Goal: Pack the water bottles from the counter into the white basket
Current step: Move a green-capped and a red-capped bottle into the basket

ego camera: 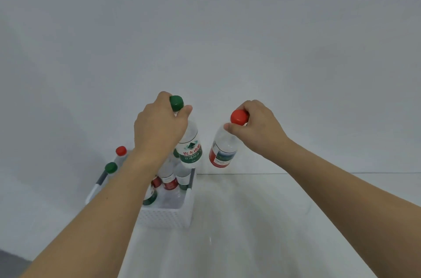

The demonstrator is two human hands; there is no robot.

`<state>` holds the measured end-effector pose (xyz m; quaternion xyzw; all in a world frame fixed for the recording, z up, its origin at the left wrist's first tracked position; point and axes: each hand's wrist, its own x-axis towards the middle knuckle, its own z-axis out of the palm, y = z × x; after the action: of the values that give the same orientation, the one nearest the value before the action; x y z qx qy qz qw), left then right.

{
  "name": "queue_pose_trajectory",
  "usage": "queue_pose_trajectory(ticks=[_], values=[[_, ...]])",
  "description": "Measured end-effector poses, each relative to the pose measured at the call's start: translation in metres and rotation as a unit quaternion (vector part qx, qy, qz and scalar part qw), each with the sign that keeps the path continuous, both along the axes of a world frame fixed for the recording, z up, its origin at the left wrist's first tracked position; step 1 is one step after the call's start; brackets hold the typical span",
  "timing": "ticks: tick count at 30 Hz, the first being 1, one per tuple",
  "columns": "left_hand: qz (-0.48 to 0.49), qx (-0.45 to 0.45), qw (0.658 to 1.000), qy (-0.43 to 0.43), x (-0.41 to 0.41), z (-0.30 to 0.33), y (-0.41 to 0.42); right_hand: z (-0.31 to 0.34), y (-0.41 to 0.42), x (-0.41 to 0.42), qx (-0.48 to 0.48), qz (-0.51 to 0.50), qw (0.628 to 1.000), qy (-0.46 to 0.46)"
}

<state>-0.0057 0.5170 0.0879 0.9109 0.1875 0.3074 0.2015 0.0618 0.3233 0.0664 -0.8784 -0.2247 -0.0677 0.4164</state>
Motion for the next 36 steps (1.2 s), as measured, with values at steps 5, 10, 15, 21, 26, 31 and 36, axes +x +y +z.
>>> queue_pose_trajectory(ticks=[5, 10, 15, 21, 26, 31, 36], values=[[0.028, 0.012, 0.996, 0.088, -0.013, -0.011, 0.062, -0.005, 0.074, -0.016, -0.021, 0.049, 0.999, 0.010], [0.013, -0.019, 0.992, 0.123, -0.022, -0.036, 0.104, -0.018, 0.122, -0.027, -0.053, 0.078, 0.995, 0.017], [-0.022, -0.086, 0.983, 0.163, -0.020, -0.073, 0.131, -0.049, 0.149, -0.029, -0.109, 0.082, 0.990, 0.042], [-0.088, -0.133, 0.973, 0.166, -0.018, -0.133, 0.139, -0.102, 0.163, -0.025, -0.163, 0.091, 0.981, 0.057], [-0.108, -0.118, 0.972, 0.172, -0.018, -0.174, 0.144, -0.142, 0.171, -0.025, -0.200, 0.097, 0.974, 0.047], [-0.123, -0.109, 0.971, 0.172, -0.020, -0.203, 0.146, -0.169, 0.171, -0.023, -0.210, 0.113, 0.970, 0.053], [-0.125, -0.119, 0.970, 0.172, -0.013, -0.217, 0.149, -0.177, 0.174, -0.015, -0.203, 0.118, 0.971, 0.048]])
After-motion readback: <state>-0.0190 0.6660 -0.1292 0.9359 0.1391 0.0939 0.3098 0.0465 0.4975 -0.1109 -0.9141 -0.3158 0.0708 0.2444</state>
